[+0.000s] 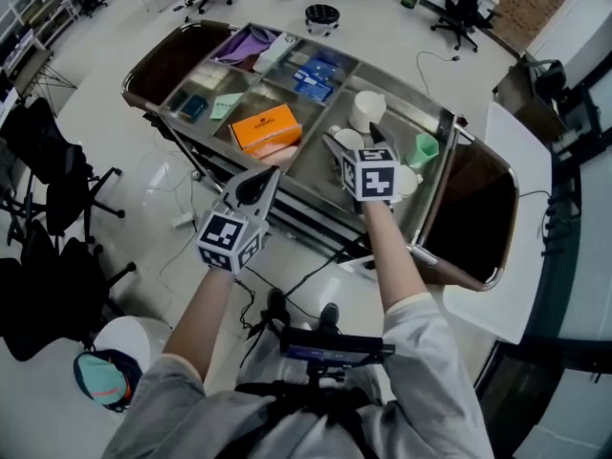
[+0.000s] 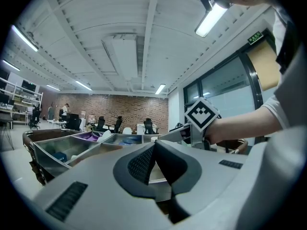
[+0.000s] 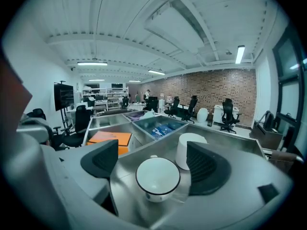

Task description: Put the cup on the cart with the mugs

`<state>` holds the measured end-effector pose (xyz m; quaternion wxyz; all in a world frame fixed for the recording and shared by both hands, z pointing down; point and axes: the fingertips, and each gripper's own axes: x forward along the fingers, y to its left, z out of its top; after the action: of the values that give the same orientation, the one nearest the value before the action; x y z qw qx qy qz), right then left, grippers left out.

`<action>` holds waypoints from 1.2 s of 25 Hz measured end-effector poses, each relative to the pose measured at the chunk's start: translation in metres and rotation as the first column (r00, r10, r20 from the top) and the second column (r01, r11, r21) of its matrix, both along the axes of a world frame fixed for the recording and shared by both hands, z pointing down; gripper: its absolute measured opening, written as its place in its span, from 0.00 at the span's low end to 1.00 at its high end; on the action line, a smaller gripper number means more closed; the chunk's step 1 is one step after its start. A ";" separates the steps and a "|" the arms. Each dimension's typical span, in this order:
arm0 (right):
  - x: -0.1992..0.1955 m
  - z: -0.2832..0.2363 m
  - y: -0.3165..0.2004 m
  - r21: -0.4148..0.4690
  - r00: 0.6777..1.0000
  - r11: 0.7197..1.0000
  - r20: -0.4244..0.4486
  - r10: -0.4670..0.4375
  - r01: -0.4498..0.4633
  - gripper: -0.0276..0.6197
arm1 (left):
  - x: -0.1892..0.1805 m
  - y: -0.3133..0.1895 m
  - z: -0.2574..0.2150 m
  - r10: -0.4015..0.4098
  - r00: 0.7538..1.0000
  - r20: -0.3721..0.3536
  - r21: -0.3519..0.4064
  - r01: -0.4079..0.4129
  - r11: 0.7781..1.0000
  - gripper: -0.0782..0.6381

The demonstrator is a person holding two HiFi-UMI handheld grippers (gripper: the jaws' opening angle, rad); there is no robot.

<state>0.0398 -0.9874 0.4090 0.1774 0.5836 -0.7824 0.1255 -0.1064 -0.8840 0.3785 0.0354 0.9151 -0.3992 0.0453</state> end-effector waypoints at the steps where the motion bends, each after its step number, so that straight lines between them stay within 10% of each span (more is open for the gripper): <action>1: -0.001 -0.011 0.006 0.018 1.000 1.000 0.018 -0.006 0.006 0.73 | -0.001 0.002 0.000 -0.003 1.000 0.001 0.001 0.003 1.000 0.11; 7: -0.006 -0.067 0.067 0.118 0.993 0.988 0.049 -0.103 0.097 0.66 | -0.009 0.016 -0.001 -0.018 1.000 0.003 0.003 0.018 1.000 0.11; 17: 0.043 -0.053 0.173 0.160 0.985 0.984 0.136 -0.103 0.081 0.06 | -0.009 0.056 0.011 -0.016 1.000 0.013 -0.032 0.017 0.999 0.11; 30: 0.069 -0.009 0.251 0.104 0.963 0.994 0.271 0.007 -0.036 0.04 | -0.033 0.104 0.033 -0.090 0.996 0.016 -0.086 0.091 0.992 0.11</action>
<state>0.1087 -0.7362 0.4000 0.0358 0.5781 -0.7986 0.1635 -0.1389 -0.7795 0.4113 0.0745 0.8933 -0.4383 0.0666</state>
